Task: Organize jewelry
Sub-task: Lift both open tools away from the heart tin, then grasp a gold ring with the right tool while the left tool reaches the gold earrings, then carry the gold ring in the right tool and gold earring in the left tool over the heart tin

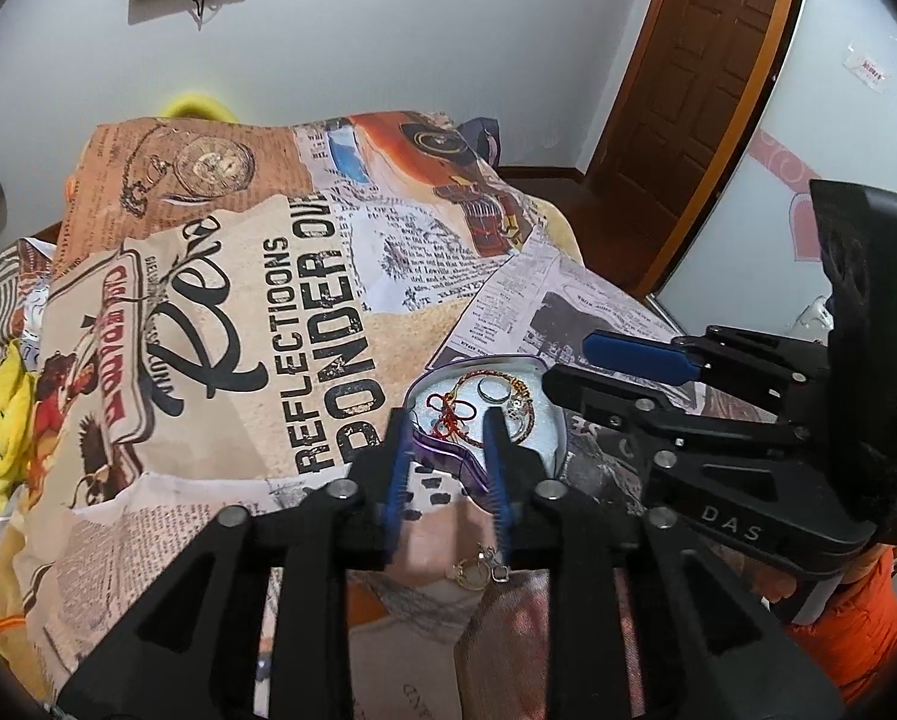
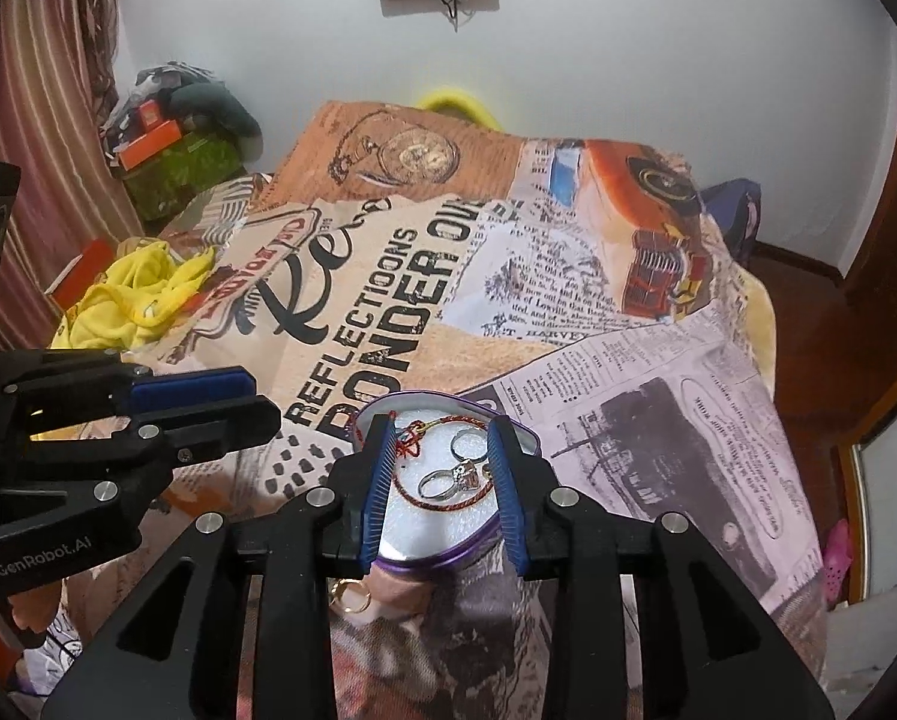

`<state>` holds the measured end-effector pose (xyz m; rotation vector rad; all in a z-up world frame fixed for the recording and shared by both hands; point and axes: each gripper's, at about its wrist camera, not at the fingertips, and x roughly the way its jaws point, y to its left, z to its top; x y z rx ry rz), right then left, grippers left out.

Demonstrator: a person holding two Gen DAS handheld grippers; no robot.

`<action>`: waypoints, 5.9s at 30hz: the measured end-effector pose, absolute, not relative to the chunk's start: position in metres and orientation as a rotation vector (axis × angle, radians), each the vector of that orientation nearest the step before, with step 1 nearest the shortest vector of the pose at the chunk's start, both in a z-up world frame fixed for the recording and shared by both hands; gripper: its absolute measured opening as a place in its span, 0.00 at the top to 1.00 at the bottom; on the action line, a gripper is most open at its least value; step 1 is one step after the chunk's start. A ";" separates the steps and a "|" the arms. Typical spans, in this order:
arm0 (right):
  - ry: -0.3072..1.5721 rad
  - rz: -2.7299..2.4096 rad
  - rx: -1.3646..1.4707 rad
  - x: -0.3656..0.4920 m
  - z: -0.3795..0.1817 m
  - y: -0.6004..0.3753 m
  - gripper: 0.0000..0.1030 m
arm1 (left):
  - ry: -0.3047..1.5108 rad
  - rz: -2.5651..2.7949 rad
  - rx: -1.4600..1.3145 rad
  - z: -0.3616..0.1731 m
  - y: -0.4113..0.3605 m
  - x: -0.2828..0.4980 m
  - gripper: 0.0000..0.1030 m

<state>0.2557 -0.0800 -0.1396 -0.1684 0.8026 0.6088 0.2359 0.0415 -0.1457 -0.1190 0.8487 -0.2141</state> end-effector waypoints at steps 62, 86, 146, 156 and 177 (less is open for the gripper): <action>0.953 0.627 -0.183 0.216 -0.219 -0.064 0.75 | 0.997 -0.215 -0.067 -0.216 0.042 0.191 0.74; 0.914 0.568 -0.114 0.221 -0.204 -0.113 0.82 | 1.046 -0.248 0.035 -0.226 0.001 0.226 0.73; 0.849 0.578 -0.086 0.218 -0.179 -0.112 0.82 | 1.003 -0.153 0.012 -0.221 0.034 0.218 0.92; 0.848 0.582 -0.076 0.222 -0.179 -0.112 0.82 | 0.917 -0.173 -0.011 -0.188 0.041 0.218 0.92; 0.798 0.580 -0.059 0.249 -0.164 -0.114 0.81 | 0.867 -0.315 -0.044 -0.168 0.000 0.255 0.92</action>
